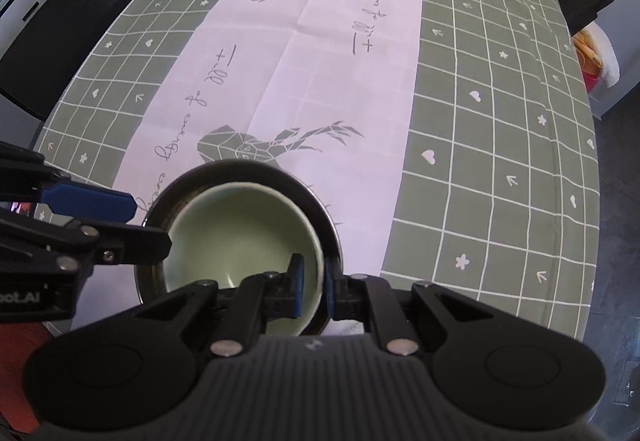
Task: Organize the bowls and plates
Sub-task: 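Lower the green bowl into the orange bowl and open both tools, then close both tools on the rim of the stacked bowls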
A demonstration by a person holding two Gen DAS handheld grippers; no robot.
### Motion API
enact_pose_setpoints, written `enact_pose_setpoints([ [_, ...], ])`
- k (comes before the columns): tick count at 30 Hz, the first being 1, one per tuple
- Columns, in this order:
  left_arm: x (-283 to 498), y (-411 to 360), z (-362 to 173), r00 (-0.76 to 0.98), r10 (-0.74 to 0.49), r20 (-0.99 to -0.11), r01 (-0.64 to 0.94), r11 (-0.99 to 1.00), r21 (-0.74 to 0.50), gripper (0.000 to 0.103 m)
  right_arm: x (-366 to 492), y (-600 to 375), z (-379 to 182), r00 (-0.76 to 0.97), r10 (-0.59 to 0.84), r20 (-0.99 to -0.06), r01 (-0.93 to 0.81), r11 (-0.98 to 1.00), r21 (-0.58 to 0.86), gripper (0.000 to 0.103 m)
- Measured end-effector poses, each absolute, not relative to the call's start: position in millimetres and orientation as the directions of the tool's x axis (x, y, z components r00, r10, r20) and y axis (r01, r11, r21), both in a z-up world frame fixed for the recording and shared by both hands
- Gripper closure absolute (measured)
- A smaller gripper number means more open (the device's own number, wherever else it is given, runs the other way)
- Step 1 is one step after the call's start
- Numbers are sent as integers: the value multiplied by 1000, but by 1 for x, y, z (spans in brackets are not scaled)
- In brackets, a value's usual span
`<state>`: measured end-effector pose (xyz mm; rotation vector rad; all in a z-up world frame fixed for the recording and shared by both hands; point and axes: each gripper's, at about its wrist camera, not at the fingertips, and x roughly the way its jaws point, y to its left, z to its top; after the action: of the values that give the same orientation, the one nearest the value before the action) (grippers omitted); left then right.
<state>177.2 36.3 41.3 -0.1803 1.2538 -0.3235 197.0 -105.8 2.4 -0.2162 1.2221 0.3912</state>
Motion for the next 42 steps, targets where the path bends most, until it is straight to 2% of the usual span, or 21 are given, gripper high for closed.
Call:
enact_pose_setpoints([
  [2, 176, 39, 44, 288, -338, -896, 143, 940, -309, 60, 195, -108, 10, 302, 184, -935, -401, 915, 50, 91],
  [4, 175, 42, 46, 299, -340, -892, 141, 940, -311, 57, 192, -111, 19, 333, 191, -923, -402, 915, 44, 79],
  [8, 174, 48, 48, 323, -347, -880, 143, 937, -317, 54, 190, -121, 32, 361, 211, -908, -387, 920, 60, 76],
  [10, 172, 52, 49, 341, -359, -869, 145, 933, -329, 48, 189, -128, 34, 367, 227, -902, -369, 926, 83, 64],
  [14, 165, 53, 53, 394, -347, -851, 177, 937, -300, 41, 187, -143, 30, 354, 269, -896, -329, 932, 150, 57],
  [17, 157, 55, 55, 433, -343, -834, 215, 938, -274, 31, 183, -152, 22, 343, 301, -890, -304, 932, 198, 50],
  [21, 150, 58, 50, 447, -375, -812, 267, 923, -278, 17, 180, -161, 8, 321, 338, -885, -271, 928, 255, 38],
  [22, 148, 59, 47, 443, -383, -811, 279, 918, -281, 16, 179, -162, 5, 316, 343, -885, -266, 927, 265, 34],
  [27, 147, 66, 29, 445, -356, -822, 254, 930, -265, 16, 180, -169, -14, 290, 375, -880, -226, 921, 318, 28],
  [36, 157, 83, -15, 379, -481, -791, 127, 873, -470, 16, 191, -167, -38, 260, 419, -870, -177, 906, 384, 26],
  [42, 159, 77, -33, 364, -517, -775, 97, 848, -520, 16, 195, -163, -54, 232, 445, -865, -151, 895, 419, 26],
])
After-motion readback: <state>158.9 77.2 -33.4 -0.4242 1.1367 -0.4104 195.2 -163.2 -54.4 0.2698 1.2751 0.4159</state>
